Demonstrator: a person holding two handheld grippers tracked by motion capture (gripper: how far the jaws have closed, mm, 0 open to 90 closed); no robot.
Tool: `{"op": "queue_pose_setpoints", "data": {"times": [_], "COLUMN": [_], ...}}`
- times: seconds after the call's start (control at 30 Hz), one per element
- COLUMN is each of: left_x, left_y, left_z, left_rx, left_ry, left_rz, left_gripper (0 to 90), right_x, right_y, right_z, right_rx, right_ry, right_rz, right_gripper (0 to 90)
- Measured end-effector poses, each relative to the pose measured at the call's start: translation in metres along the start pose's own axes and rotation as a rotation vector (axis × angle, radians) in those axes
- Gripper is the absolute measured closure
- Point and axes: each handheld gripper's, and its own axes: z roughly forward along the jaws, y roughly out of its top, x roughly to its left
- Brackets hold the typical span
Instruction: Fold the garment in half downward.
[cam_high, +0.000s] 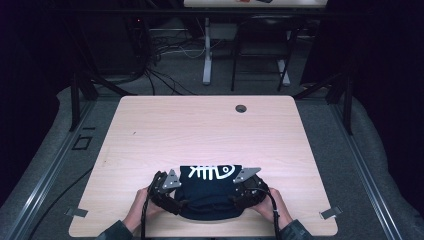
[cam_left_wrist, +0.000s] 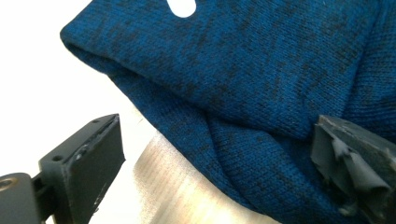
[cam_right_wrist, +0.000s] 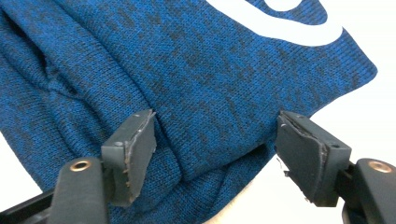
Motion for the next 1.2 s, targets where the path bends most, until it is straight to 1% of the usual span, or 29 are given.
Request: {"op": "queue_pose_setpoints", "data": {"times": [0.03, 0.1, 0.2, 0.23, 0.3, 0.33, 0.4, 0.47, 0.53, 0.57, 0.6, 0.63, 0.67, 0.7, 0.77, 0.8, 0.83, 0.9, 1.0, 1.07, 1.13, 1.17, 1.2], "left_x": [0.000, -0.001, 0.001, 0.002, 0.000, -0.002, -0.005, -0.003, -0.002, -0.003, -0.003, -0.002, 0.001, 0.003, 0.006, 0.007, 0.009, 0.014, 0.018, 0.020, 0.020, 0.020, 0.021], "left_y": [0.000, 0.000, 0.001, 0.002, 0.003, 0.002, 0.003, 0.004, 0.007, 0.009, 0.010, 0.011, 0.012, 0.014, 0.016, 0.017, 0.018, 0.019, 0.019, 0.020, 0.020, 0.020, 0.020], "left_z": [-0.001, -0.004, -0.011, -0.013, -0.012, -0.008, -0.003, 0.000, 0.003, 0.006, 0.009, 0.012, 0.014, 0.016, 0.019, 0.020, 0.021, 0.022, 0.024, 0.023, 0.020, 0.018, 0.015], "left_rx": [0.000, -0.020, -0.077, -0.084, -0.075, -0.062, -0.040, -0.040, -0.041, -0.032, -0.016, -0.018, -0.018, -0.020, -0.024, -0.022, -0.024, -0.024, -0.031, -0.035, -0.045, -0.050, -0.060], "left_ry": [0.003, -0.002, -0.039, -0.048, -0.054, -0.058, -0.047, -0.051, -0.019, 0.015, 0.041, 0.040, 0.029, 0.026, 0.037, 0.033, 0.034, 0.034, 0.038, 0.047, 0.053, 0.059, 0.062], "left_rz": [0.000, -0.008, -0.063, -0.074, -0.072, -0.068, -0.053, -0.067, -0.065, -0.057, -0.039, -0.043, -0.060, -0.068, -0.067, -0.072, -0.076, -0.088, -0.103, -0.115, -0.122, -0.121, -0.121], "left_gripper": [3.3, 3.0, 2.8, 2.9, 3.6, 4.2, 5.6, 4.5, 4.3, 4.6, 5.7, 5.4, 5.0, 5.0, 4.9, 4.9, 4.9, 4.9, 4.9, 3.5, 0.9, 0.5, 0.3], "right_x": [0.000, 0.001, 0.001, 0.001, 0.000, -0.001, -0.002, -0.004, -0.007, -0.009, -0.011, -0.013, -0.015, -0.017, -0.020, -0.022, -0.024, -0.028, -0.032, -0.034, -0.034, -0.035, -0.035], "right_y": [0.000, -0.001, -0.001, -0.001, -0.002, -0.002, -0.003, -0.003, -0.003, -0.003, -0.003, -0.003, -0.004, -0.003, -0.002, -0.001, 0.000, 0.003, 0.007, 0.007, 0.007, 0.007, 0.007], "right_z": [0.000, 0.000, 0.000, 0.000, 0.002, 0.002, 0.003, 0.004, 0.004, 0.004, 0.004, 0.004, 0.004, 0.004, 0.005, 0.006, 0.006, 0.009, 0.012, 0.014, 0.013, 0.012, 0.009], "right_rx": [0.000, 0.001, 0.002, 0.001, 0.000, -0.002, -0.003, 0.000, 0.000, 0.000, 0.001, -0.003, -0.001, -0.003, -0.003, -0.006, 0.003, 0.009, 0.001, 0.003, -0.007, -0.007, -0.015], "right_ry": [-0.001, -0.011, -0.018, -0.015, -0.007, -0.009, -0.002, -0.005, -0.011, -0.017, -0.030, -0.031, -0.041, -0.049, -0.066, -0.072, -0.086, -0.087, -0.104, -0.116, -0.108, -0.116, -0.122], "right_rz": [0.000, -0.001, 0.007, 0.011, 0.032, 0.042, 0.054, 0.049, 0.050, 0.055, 0.055, 0.059, 0.062, 0.063, 0.061, 0.066, 0.065, 0.073, 0.086, 0.091, 0.103, 0.107, 0.125], "right_gripper": [28.0, 26.6, 26.2, 26.1, 26.3, 26.2, 26.1, 25.8, 25.7, 25.6, 25.5, 25.1, 24.8, 24.4, 24.2, 23.4, 23.2, 21.6, 19.2, 15.4, 13.9, 10.9, 8.6]}}
